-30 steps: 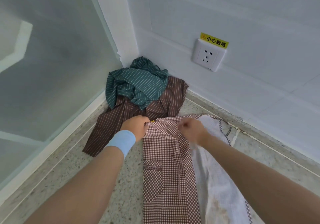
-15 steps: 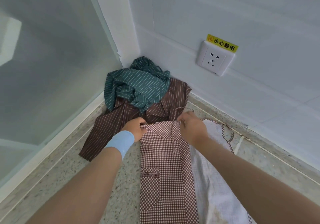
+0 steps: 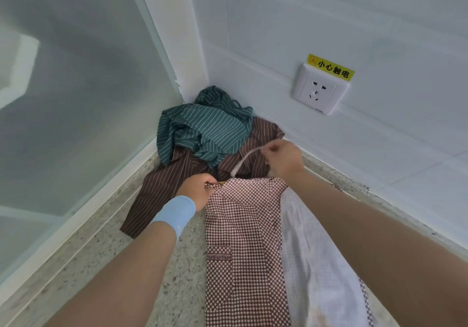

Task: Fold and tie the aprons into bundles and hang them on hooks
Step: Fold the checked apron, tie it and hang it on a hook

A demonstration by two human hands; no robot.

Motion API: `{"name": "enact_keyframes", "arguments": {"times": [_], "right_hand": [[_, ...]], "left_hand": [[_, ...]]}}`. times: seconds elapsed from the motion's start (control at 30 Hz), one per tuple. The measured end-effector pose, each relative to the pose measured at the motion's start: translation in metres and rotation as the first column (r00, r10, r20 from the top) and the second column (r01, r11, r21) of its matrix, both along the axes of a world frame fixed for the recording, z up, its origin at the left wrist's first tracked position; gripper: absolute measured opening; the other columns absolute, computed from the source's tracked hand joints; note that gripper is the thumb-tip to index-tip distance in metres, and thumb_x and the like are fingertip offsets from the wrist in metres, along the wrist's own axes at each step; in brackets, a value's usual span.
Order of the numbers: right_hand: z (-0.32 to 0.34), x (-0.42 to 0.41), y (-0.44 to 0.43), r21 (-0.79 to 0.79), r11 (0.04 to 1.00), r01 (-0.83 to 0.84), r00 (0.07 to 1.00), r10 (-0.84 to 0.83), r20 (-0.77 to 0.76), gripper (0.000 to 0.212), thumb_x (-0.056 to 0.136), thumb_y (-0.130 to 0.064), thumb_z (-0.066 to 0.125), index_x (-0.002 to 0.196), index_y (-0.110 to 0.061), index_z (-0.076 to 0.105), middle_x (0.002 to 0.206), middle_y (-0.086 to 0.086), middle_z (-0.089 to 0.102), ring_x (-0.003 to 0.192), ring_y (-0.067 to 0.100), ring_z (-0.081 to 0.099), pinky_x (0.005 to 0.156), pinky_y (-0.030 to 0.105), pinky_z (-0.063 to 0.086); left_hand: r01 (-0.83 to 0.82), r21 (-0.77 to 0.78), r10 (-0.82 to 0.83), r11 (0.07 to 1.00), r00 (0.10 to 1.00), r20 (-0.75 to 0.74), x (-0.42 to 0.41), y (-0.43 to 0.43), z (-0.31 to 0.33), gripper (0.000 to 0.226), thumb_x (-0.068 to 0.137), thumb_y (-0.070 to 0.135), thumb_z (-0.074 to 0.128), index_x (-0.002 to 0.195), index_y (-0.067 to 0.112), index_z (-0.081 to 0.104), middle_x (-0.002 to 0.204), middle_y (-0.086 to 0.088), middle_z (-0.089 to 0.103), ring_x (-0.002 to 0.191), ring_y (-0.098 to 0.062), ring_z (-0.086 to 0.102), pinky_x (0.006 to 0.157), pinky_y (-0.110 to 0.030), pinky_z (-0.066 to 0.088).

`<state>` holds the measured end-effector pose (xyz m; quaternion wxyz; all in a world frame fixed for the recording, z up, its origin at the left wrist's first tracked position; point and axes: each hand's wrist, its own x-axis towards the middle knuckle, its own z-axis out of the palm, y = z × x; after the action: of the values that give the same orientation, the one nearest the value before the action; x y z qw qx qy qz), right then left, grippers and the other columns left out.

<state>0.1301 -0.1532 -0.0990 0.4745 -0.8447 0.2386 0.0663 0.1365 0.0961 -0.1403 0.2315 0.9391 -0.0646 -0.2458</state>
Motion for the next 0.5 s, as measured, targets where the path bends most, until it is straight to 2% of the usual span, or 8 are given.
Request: {"name": "enact_keyframes", "arguments": {"times": [0.07,0.1,0.13,0.2,0.3,0.4,0.43,0.5], "right_hand": [[0.013,0.01,0.001,0.306,0.936,0.172,0.98,-0.193,0.038,0.025,0.094,-0.017,0.066,0.119,-0.015,0.068,0.087,-0.001,0.074,0.073,0.013,0.073,0.068,0.033,0.063],[0.016,0.013,0.002,0.396,0.901,0.175,0.976,-0.211,0.048,0.037,0.094,-0.013,0.066,0.131,-0.015,0.062,0.1,-0.001,0.075,0.085,0.013,0.074,0.076,0.035,0.063],[0.018,0.012,0.003,0.359,0.926,0.12,0.986,-0.155,0.069,0.048,0.094,-0.01,0.065,0.14,-0.016,0.054,0.117,-0.003,0.071,0.1,0.014,0.071,0.089,0.036,0.059],[0.011,-0.001,0.007,0.027,0.997,-0.076,0.992,0.072,0.1,0.059,0.094,-0.007,0.061,0.149,-0.019,0.043,0.143,-0.002,0.054,0.126,0.016,0.056,0.108,0.035,0.045],[-0.008,-0.047,0.022,-0.327,0.931,-0.162,0.953,0.234,0.192,0.05,0.091,-0.003,0.056,0.136,-0.024,0.055,0.136,-0.003,0.05,0.124,0.015,0.05,0.112,0.035,0.042],[-0.037,-0.104,0.043,-0.493,0.82,-0.291,0.887,0.424,0.182,0.04,0.087,-0.007,0.053,0.119,-0.027,0.061,0.119,-0.007,0.052,0.108,0.012,0.051,0.098,0.036,0.049],[-0.046,-0.122,0.051,-0.525,0.779,-0.342,0.868,0.476,0.141,0.039,0.087,-0.011,0.052,0.121,-0.027,0.059,0.122,-0.005,0.052,0.109,0.015,0.051,0.096,0.039,0.05],[-0.062,-0.151,0.063,-0.523,0.719,-0.457,0.854,0.519,-0.033,0.05,0.091,-0.027,0.044,0.141,-0.026,0.045,0.146,0.005,0.043,0.132,0.027,0.043,0.107,0.048,0.042]], "left_hand": [[0.023,-0.007,-0.023,1.0,1.0,-0.012,0.003,-0.002,0.002,0.027,0.094,0.013,0.055,0.118,0.024,0.064,0.121,0.006,0.064,0.108,-0.015,0.059,0.09,-0.025,0.043],[0.012,-0.011,-0.012,1.0,1.0,-0.011,0.005,-0.003,0.004,0.029,0.095,0.012,0.053,0.12,0.024,0.063,0.123,0.005,0.063,0.11,-0.015,0.058,0.092,-0.026,0.043],[-0.025,-0.022,0.025,0.999,1.0,0.005,0.007,-0.005,0.006,0.031,0.096,0.012,0.052,0.123,0.023,0.061,0.126,0.004,0.062,0.111,-0.017,0.058,0.093,-0.027,0.044],[-0.169,-0.054,0.172,0.984,0.983,0.058,0.013,-0.008,0.012,0.035,0.097,0.012,0.05,0.129,0.025,0.057,0.128,0.002,0.062,0.112,-0.021,0.059,0.09,-0.032,0.046],[-0.319,-0.06,0.325,0.946,0.921,0.217,0.008,-0.012,0.022,0.044,0.095,0.015,0.059,0.137,0.024,0.049,0.13,0.0,0.058,0.117,-0.025,0.055,0.088,-0.038,0.048],[-0.183,-0.008,0.162,0.983,0.848,0.505,-0.018,-0.013,0.019,0.034,0.088,0.01,0.065,0.121,0.019,0.058,0.122,-0.003,0.054,0.112,-0.023,0.052,0.093,-0.037,0.048],[-0.116,-0.004,0.1,0.993,0.834,0.543,-0.03,-0.013,0.015,0.025,0.088,0.008,0.064,0.111,0.018,0.061,0.113,-0.001,0.055,0.104,-0.02,0.052,0.09,-0.034,0.049],[0.025,0.025,-0.035,0.999,0.838,0.545,-0.059,-0.009,0.003,0.011,0.09,0.011,0.059,0.096,0.019,0.061,0.1,0.005,0.053,0.091,-0.012,0.05,0.082,-0.031,0.051]]}}
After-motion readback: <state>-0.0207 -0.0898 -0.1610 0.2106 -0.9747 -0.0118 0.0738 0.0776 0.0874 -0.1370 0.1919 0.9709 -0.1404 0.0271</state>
